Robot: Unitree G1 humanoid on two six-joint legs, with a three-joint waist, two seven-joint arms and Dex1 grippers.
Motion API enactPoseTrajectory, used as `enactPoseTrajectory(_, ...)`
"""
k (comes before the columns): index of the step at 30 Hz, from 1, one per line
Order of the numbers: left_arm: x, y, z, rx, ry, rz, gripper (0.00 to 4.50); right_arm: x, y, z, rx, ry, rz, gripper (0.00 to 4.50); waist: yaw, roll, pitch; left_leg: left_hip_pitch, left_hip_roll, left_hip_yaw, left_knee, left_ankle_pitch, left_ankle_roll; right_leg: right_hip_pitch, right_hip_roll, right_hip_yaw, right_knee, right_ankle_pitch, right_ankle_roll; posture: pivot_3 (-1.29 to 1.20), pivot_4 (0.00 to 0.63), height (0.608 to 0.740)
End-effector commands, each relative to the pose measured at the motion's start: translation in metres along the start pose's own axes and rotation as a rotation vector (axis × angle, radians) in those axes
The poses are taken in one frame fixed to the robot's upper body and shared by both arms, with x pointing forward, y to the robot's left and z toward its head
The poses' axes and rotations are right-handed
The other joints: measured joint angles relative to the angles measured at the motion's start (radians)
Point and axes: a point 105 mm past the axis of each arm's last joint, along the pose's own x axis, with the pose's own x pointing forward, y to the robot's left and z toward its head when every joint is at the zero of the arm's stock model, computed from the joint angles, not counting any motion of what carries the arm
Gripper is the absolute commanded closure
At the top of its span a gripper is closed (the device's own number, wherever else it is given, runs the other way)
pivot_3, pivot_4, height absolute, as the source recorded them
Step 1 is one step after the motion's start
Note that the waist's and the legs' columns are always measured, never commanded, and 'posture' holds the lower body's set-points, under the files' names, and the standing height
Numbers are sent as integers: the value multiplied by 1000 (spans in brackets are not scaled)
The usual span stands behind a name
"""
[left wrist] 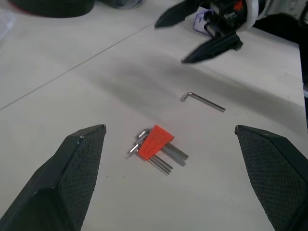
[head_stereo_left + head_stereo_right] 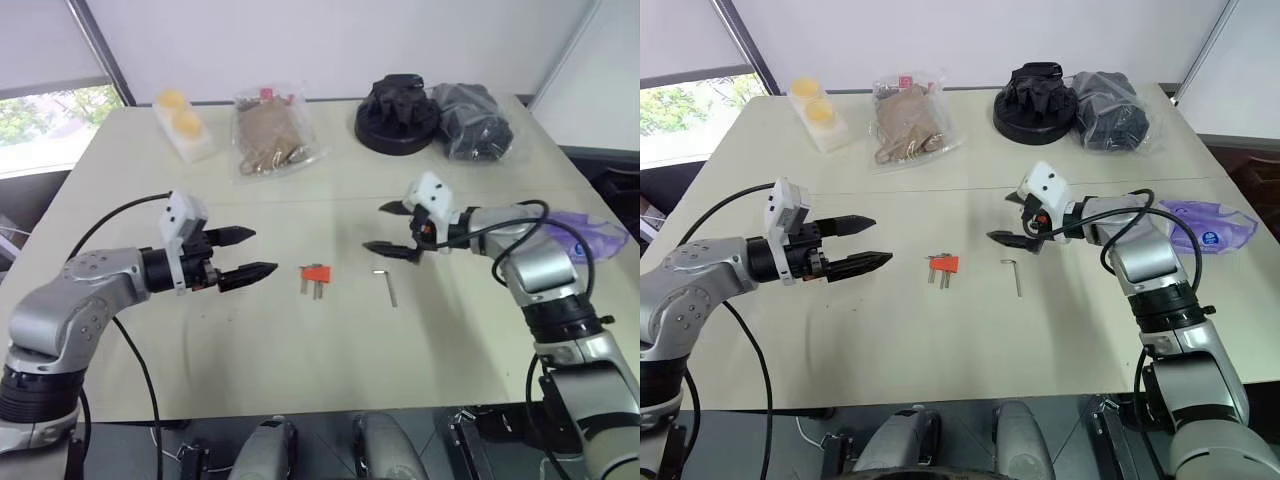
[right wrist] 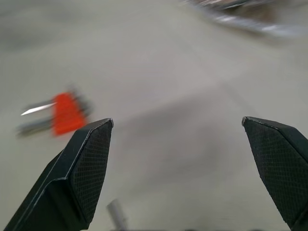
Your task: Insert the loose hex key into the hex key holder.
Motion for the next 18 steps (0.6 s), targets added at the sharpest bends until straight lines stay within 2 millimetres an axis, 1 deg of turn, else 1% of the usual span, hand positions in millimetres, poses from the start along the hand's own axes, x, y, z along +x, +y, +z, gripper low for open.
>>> enactPoseTrajectory(1, -4, -2, 12, 45, -40, 19, 0, 12, 9, 7, -31, -14, 109, 44, -3, 0, 0, 0, 0, 0, 0, 0, 0, 0, 0, 0, 0, 0, 0, 0, 150, 740)
enactPoseTrajectory(4, -10, -3, 12, 46, -37, 44, 0, 29, 22, -5, -58, 25, 193, 44, -4, 0, 0, 0, 0, 0, 0, 0, 0, -1, 0, 0, 0, 0, 0, 0, 150, 740)
enactPoseTrajectory(6, -13, -3, 12, 44, -37, 61, 0, 40, 28, -10, -77, 36, 213, 44, -4, 0, 0, 0, 0, 0, 0, 0, 0, -1, 0, 0, 0, 0, 0, 0, 150, 740)
enactPoseTrajectory(10, -15, -4, 12, 42, -34, 71, 0, 50, 39, -17, -96, 50, 265, 44, 0, 0, 0, 0, 0, 0, 0, 0, 0, -1, -1, 0, 0, 0, 0, 0, 150, 740)
enactPoseTrajectory(18, -17, -5, 12, 42, -28, 79, 0, 63, 40, -21, -138, 56, 254, 44, -1, 0, 0, 0, 0, 0, 0, 0, -1, -1, -1, 0, 0, 0, 0, 0, 150, 740)
